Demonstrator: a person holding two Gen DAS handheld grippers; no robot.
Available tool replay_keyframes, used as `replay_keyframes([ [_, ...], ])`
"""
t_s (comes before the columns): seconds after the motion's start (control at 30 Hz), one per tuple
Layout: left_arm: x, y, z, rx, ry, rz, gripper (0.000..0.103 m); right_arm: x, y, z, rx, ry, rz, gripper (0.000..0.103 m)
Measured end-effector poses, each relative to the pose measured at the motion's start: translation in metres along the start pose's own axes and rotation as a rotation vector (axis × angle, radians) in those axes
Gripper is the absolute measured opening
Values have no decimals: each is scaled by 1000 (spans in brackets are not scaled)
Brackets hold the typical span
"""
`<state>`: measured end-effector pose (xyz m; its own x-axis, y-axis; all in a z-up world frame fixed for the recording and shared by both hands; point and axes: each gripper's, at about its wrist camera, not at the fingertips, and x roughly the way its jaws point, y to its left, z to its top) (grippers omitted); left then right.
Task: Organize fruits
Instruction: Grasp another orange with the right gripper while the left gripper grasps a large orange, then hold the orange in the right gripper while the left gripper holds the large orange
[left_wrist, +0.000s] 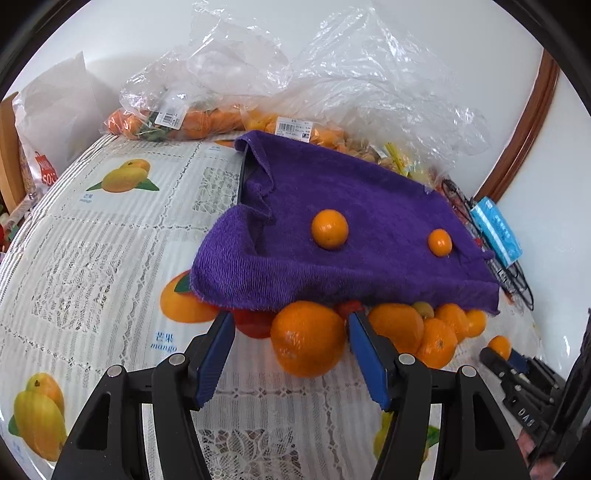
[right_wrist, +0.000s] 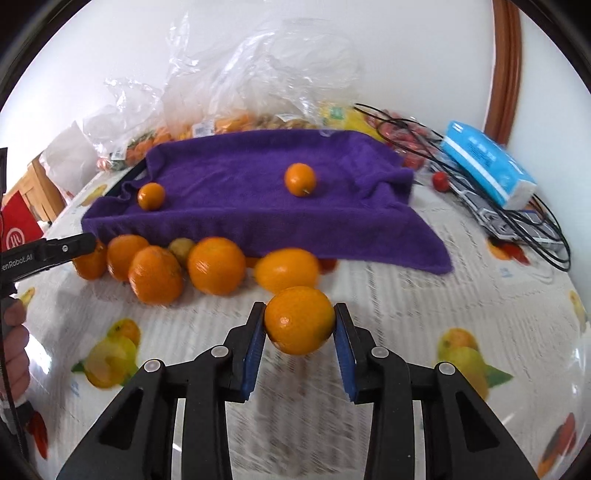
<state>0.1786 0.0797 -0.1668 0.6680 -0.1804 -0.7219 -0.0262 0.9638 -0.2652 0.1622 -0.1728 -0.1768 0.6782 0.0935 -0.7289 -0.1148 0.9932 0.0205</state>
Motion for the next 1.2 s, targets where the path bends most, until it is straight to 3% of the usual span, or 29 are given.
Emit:
replay_keyframes([
  [0.17, 6, -2, -2, 8, 7, 24, 60, 2, -11, -7, 27, 15, 12, 36],
  [0.27, 8, -1, -3, 8, 1, 26, 48, 2, -14, -7, 43, 15, 31, 36],
  [0.43, 13, -8, -5, 49, -5, 68, 40, 8, -15, -8, 49, 41, 55, 36],
  [0.97, 14, -7, -5, 30, -6, 73, 40, 11, -8, -8, 18, 55, 30, 37],
  [1.2, 13, -8, -5, 35, -6, 80, 40, 10, -12, -8, 47, 51, 64, 37],
])
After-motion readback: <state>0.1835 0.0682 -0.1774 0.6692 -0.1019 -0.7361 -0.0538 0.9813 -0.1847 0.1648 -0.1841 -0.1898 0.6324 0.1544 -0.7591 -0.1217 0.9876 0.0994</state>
